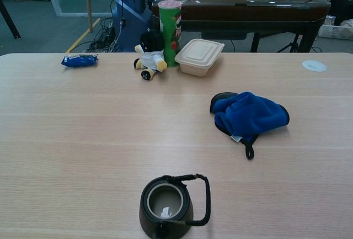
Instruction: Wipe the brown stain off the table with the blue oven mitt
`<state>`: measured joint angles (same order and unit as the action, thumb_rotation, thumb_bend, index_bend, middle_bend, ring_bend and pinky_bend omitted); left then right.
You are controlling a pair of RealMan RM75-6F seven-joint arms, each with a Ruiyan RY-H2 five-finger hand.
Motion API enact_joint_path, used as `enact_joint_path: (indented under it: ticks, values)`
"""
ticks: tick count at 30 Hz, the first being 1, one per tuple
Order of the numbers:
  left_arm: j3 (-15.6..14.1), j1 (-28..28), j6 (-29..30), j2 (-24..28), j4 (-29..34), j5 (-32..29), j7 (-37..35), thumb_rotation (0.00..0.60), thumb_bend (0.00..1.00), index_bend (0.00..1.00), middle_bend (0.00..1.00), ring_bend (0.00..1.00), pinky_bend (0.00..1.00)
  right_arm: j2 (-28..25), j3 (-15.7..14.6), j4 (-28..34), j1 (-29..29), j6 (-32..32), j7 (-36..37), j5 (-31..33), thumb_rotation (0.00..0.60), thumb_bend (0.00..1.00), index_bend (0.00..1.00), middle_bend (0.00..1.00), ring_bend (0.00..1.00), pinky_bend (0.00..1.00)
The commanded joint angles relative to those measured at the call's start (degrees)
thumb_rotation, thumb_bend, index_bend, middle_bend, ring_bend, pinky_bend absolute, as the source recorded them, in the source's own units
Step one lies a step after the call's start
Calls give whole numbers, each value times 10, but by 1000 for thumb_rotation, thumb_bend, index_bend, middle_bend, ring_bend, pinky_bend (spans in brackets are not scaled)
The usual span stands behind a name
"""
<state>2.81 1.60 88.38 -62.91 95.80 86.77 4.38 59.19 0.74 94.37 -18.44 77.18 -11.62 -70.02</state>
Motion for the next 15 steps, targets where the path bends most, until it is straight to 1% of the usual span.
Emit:
enact_joint_path:
  ticks: [1,9,15]
  values:
    - [-1,2,-1,-2,2,2,3,600,301,349,320,258,260,-9,-10,1,23,17,18,-19,600,19,13,198,109,213]
    - [-3,2,-1,-2,8,1,10,600,301,349,320,258,260,6,-12,-14,39,32,42,-75,600,19,28,212,116,213]
    - [-3,3,-3,-4,10,-2,14,600,302,349,320,258,260,12,-7,-19,43,30,47,-92,600,19,30,215,118,213]
